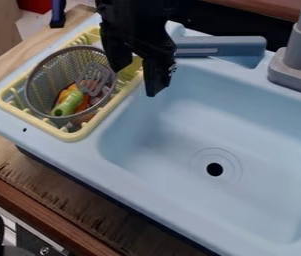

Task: Move the objet in the basket

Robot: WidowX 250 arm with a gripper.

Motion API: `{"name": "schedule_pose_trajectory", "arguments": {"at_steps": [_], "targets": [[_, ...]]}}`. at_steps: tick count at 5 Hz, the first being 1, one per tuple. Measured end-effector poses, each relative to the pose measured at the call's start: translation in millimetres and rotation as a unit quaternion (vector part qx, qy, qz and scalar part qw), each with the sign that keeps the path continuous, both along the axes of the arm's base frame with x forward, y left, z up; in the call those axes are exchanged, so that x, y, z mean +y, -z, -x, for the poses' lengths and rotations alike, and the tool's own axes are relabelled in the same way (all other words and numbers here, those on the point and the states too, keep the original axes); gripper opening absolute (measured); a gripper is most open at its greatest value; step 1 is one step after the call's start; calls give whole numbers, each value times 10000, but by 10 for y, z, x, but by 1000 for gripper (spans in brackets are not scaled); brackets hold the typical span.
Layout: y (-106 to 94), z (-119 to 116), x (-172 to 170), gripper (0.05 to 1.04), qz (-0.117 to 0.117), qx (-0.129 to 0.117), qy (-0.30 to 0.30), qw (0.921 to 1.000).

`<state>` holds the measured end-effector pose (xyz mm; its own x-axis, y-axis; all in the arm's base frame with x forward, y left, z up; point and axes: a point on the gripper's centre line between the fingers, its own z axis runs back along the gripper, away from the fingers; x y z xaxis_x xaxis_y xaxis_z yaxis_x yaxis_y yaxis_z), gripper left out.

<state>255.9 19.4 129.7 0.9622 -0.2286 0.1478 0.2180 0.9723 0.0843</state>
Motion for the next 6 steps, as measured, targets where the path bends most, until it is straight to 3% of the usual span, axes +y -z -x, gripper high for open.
{"name": "schedule_pose_trajectory", "arguments": {"at_steps": [1,2,4,5,6], "targets": [[60,32,-14,997,31,130,27,9999],[44,72,-12,997,119,237,451,9986],[-130,86,156,997,76,7,922,9957],[-136,90,371,997,-195,-37,977,9950],[-143,38,600,997,-567,-231,960,9935]]}}
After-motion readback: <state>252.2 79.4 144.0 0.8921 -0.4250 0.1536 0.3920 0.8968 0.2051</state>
